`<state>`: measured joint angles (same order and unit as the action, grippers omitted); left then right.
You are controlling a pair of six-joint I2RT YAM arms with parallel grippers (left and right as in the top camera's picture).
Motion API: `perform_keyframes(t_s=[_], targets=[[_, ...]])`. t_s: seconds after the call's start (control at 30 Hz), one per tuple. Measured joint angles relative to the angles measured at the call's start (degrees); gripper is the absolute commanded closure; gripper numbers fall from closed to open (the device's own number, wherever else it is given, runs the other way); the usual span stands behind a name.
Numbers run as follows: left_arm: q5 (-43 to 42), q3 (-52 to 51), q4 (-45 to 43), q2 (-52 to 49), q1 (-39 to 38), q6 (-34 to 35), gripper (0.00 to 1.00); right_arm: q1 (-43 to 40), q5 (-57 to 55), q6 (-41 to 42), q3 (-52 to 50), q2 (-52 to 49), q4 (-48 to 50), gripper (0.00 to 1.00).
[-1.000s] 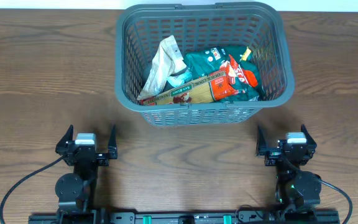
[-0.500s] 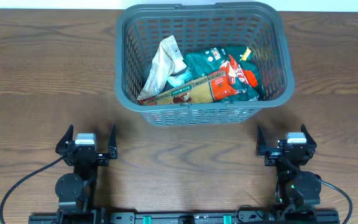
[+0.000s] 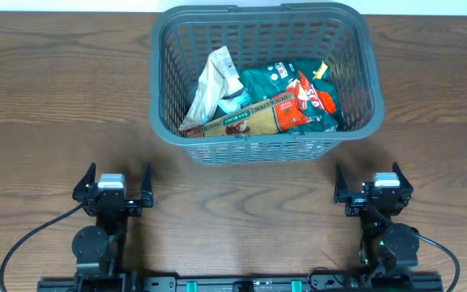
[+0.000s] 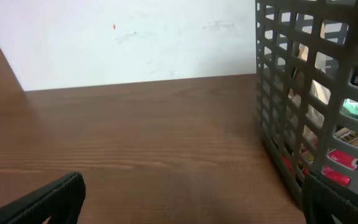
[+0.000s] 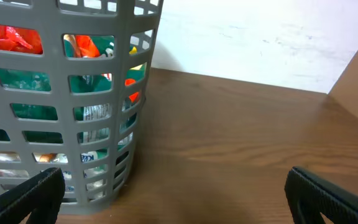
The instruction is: Pack container
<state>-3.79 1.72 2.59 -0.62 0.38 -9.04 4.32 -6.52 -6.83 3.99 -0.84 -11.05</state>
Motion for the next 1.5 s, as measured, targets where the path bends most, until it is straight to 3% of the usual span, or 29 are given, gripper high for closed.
perform_keyframes(t_s=[1.5], targets=[[0.0, 0.0, 0.0, 0.0, 0.0, 0.0, 0.01, 0.0, 0.0, 0.0, 0.0, 0.0, 0.0, 0.02]])
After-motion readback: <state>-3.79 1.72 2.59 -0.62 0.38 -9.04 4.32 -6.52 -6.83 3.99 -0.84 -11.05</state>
